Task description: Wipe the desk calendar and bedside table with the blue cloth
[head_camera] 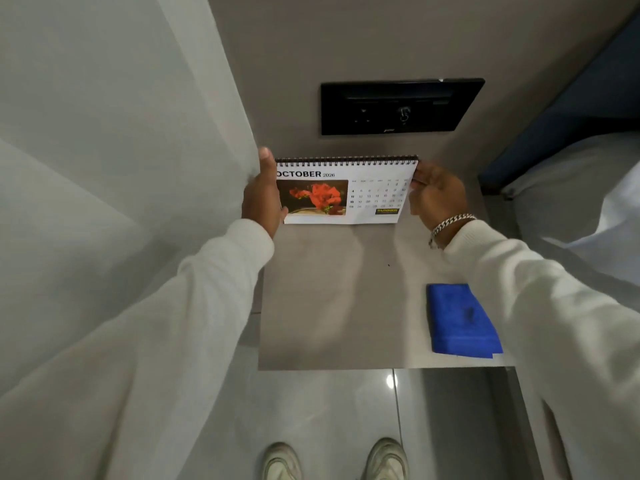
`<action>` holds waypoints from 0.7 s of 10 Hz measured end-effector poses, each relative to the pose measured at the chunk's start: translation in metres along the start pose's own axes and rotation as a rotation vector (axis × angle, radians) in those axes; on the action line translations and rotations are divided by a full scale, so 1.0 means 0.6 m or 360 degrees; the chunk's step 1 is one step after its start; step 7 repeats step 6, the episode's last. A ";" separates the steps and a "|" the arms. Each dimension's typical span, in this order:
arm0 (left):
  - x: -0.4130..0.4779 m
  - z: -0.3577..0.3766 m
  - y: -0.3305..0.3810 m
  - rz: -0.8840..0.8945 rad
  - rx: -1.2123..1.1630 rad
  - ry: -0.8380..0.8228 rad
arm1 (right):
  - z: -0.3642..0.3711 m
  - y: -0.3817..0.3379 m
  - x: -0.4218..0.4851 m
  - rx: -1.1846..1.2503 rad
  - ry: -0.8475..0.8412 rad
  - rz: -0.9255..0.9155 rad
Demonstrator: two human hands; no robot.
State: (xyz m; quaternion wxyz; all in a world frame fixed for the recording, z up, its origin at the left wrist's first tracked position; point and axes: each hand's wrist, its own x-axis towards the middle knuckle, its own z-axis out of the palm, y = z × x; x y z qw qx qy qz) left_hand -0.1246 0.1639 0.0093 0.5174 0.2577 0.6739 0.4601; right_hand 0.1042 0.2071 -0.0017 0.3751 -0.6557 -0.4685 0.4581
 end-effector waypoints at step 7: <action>0.011 0.015 0.053 0.0156 0.0092 0.0215 | -0.021 -0.046 0.033 -0.0234 -0.0097 0.0139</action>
